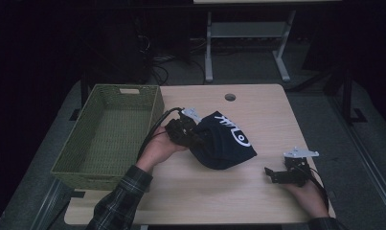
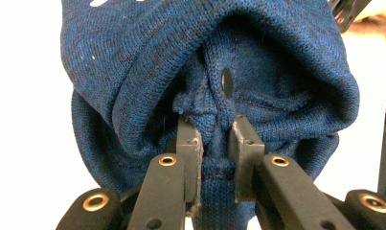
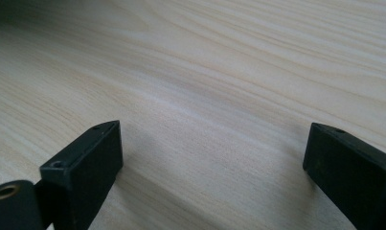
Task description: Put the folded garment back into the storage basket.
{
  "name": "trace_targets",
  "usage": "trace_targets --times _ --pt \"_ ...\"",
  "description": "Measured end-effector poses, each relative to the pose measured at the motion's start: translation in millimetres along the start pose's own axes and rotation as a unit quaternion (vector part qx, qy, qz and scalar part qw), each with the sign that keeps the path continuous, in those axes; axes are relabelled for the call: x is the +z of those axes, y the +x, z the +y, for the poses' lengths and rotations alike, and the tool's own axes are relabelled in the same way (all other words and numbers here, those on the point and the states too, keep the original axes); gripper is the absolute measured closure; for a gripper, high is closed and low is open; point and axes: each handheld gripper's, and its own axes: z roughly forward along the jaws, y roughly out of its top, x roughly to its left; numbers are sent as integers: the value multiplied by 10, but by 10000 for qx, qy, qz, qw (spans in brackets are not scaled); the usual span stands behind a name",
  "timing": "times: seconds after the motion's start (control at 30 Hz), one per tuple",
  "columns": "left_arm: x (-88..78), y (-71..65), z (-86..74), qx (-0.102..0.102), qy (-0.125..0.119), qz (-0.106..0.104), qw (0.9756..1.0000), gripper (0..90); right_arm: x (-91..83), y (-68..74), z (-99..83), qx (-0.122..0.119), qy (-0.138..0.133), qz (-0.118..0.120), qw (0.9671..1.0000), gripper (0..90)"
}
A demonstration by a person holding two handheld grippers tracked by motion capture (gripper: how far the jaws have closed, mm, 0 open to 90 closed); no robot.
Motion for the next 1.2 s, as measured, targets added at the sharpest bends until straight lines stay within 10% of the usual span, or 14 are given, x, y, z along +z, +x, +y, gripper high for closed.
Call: trace_targets --times 0.57,1.2 --pt "-543 119 210 70 -47 358 9993 769 0 2 1 13 -3 5 10000 59" --pt "-1069 397 -90 -436 -174 918 9947 769 1 1 0 5 -2 0 10000 59"
